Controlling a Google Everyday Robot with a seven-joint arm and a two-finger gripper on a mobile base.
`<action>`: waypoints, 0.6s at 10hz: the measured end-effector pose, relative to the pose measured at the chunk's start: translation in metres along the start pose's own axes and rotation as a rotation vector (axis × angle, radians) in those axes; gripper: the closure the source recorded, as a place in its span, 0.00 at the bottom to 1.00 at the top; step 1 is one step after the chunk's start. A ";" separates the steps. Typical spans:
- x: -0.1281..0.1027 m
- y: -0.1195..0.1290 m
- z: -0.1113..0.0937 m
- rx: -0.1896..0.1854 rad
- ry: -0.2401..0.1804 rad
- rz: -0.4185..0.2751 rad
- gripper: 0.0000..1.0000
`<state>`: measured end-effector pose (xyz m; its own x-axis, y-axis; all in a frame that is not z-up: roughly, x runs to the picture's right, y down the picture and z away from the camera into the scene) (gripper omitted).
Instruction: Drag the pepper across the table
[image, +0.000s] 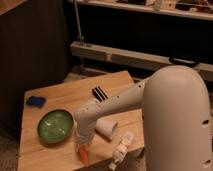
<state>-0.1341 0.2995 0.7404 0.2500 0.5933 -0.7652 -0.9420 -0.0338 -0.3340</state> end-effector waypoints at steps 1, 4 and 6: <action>0.000 0.002 0.003 0.019 0.012 -0.002 0.61; 0.000 0.005 0.007 0.076 0.028 -0.005 0.46; -0.001 0.006 0.009 0.081 0.032 -0.011 0.35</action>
<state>-0.1424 0.3063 0.7442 0.2661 0.5670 -0.7796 -0.9539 0.0382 -0.2978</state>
